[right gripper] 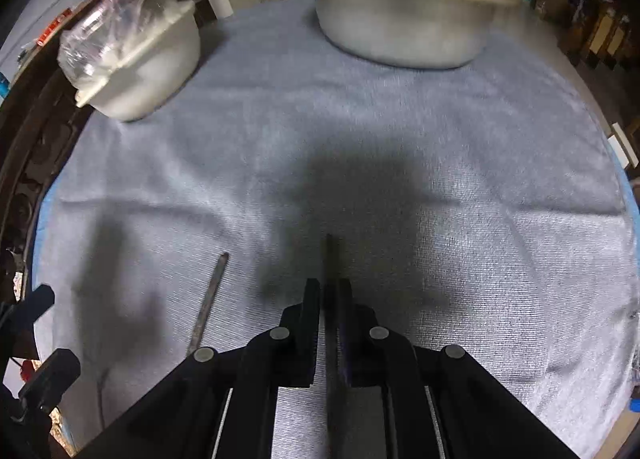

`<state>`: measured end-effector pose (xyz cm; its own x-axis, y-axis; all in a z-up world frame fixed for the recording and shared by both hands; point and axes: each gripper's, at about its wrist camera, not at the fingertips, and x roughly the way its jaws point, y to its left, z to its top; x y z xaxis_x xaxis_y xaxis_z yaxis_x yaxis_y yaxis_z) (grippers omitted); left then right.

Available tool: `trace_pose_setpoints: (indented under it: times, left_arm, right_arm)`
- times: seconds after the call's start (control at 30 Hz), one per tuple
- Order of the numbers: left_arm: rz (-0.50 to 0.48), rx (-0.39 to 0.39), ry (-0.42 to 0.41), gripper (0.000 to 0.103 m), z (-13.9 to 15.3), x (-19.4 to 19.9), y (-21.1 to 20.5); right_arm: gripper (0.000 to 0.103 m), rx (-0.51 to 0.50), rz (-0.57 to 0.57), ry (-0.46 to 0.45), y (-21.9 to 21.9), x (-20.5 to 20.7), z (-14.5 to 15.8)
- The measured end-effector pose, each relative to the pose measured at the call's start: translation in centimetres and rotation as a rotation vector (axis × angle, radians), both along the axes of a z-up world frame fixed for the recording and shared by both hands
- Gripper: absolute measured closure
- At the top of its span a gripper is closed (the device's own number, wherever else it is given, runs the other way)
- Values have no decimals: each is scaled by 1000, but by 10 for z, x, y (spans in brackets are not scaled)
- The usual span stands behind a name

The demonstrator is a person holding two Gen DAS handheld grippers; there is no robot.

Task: Organize utensils
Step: 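Pinch a dark chopstick with the right tool while the left tool pinches the other, then lift the pinched chopsticks and lower them into the grey holder with both tools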

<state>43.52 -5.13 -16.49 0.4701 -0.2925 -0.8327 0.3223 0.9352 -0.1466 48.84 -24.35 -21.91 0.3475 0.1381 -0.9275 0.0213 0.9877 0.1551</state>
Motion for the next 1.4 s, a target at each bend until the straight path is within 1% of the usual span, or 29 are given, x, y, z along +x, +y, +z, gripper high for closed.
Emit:
trace_pose_setpoints:
  times: [0.03, 0.13, 0.2, 0.23, 0.3, 0.33, 0.37, 0.4, 0.43, 0.5, 0.57, 0.6, 0.63, 0.67, 0.7, 0.8, 0.9, 1.0, 1.07, 1.17, 1.23, 1.33, 1.4]
  left_arm:
    - [-25, 4, 8, 22, -2, 3, -7]
    - [-66, 19, 42, 31, -9, 13, -26]
    - [-87, 28, 78, 32, -16, 21, -39]
    - [-96, 34, 92, 35, -20, 25, -47]
    - [-102, 68, 106, 36, -28, 34, -60]
    - [-101, 82, 114, 40, -32, 39, -66]
    - [-100, 86, 122, 46, -35, 44, -71]
    - [-99, 89, 131, 49, -37, 47, -73]
    - [-96, 96, 149, 54, -40, 52, -76]
    - [-91, 109, 186, 66, -47, 59, -79]
    - [-103, 124, 172, 74, -49, 58, -84]
    - [-108, 139, 164, 76, -49, 59, -86]
    - [-111, 148, 166, 88, -50, 60, -87]
    - [-111, 152, 165, 97, -50, 61, -88]
    - [-114, 146, 175, 97, -51, 61, -88]
    - [-95, 145, 160, 97, -50, 58, -85]
    - [-57, 90, 124, 98, -38, 48, -69]
    - [-20, 61, 75, 98, -16, 36, -54]
    - [10, 34, 19, 98, 7, 23, -38]
    - [55, 24, -56, 98, 33, 10, -23]
    - [93, 1, -108, 98, 52, -2, -7]
    - [149, -10, -184, 98, 76, -27, 17]
    - [185, -16, -225, 98, 87, -39, 28]
  right_arm:
    - [95, 2, -2, -3, -2, 0, -1]
    - [96, 13, -1, -19, -10, -4, -3]
    - [97, 24, -10, -25, -18, -8, -4]
    - [97, 38, -17, -26, -24, -11, -5]
    - [97, 66, -30, -26, -34, -17, -6]
    - [97, 79, -34, -23, -38, -18, -7]
    - [97, 94, -39, -21, -43, -21, -7]
    - [97, 110, -47, -17, -46, -20, -7]
    - [97, 126, -52, -15, -50, -22, -7]
    - [97, 165, -63, -23, -59, -28, -6]
    - [97, 196, -75, -35, -67, -36, -1]
    - [97, 216, -80, -43, -70, -36, 0]
    - [97, 233, -85, -55, -73, -37, 3]
    - [97, 244, -87, -71, -74, -39, 6]
    - [97, 248, -90, -82, -73, -40, 8]
    - [97, 270, -87, -135, -75, -50, 19]
    - [97, 275, -83, -195, -80, -68, 34]
    - [97, 275, -85, -258, -85, -86, 50]
    - [97, 279, -84, -305, -86, -102, 64]
    - [97, 259, -90, -367, -87, -126, 82]
    - [97, 258, -95, -405, -87, -142, 92]
    - [97, 247, -110, -468, -85, -169, 108]
    - [97, 248, -120, -517, -83, -190, 119]
